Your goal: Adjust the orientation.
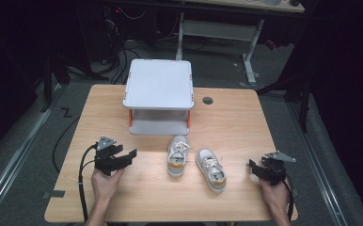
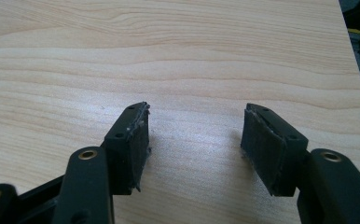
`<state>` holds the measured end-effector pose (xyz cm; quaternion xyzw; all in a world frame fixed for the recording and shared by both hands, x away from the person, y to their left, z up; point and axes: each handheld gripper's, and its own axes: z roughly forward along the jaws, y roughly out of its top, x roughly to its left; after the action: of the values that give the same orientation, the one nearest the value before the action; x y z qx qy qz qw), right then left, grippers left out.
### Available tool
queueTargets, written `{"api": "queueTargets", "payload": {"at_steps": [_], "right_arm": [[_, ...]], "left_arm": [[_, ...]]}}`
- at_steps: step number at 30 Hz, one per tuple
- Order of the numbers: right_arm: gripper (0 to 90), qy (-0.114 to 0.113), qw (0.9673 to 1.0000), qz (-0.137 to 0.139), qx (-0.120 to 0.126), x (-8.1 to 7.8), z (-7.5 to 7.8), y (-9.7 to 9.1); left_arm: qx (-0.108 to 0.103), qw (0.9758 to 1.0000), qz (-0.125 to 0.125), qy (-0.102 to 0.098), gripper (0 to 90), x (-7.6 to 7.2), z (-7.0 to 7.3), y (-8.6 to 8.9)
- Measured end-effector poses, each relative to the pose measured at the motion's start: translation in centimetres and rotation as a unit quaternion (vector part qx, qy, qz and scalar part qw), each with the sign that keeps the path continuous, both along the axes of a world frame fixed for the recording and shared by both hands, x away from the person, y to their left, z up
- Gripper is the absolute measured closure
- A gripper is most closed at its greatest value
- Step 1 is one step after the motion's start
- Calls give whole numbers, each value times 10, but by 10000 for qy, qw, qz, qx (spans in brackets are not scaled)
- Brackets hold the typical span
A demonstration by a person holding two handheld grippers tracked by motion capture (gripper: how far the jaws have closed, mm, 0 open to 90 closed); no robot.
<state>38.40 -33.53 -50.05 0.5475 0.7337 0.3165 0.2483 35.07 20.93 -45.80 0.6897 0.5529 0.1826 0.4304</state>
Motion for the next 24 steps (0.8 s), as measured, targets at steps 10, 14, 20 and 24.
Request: {"api": "queueTargets", "payload": {"at_steps": [10,14,20,24], "right_arm": [[382,97,9999,-84,-27,1,2,0],[421,163,9999,-6,-10,0,3,1],[423,270,9993,160,219,-6,11,3],[417,245,9984,302,410,-8,18,4]], "left_arm": [[535,9980,318,104,350,-4,-25,7],[597,9974,383,157,350,-3,-31,10],[535,9967,568,243,349,-2,-42,16],[740,9954,542,282,346,-1,-48,10]]}}
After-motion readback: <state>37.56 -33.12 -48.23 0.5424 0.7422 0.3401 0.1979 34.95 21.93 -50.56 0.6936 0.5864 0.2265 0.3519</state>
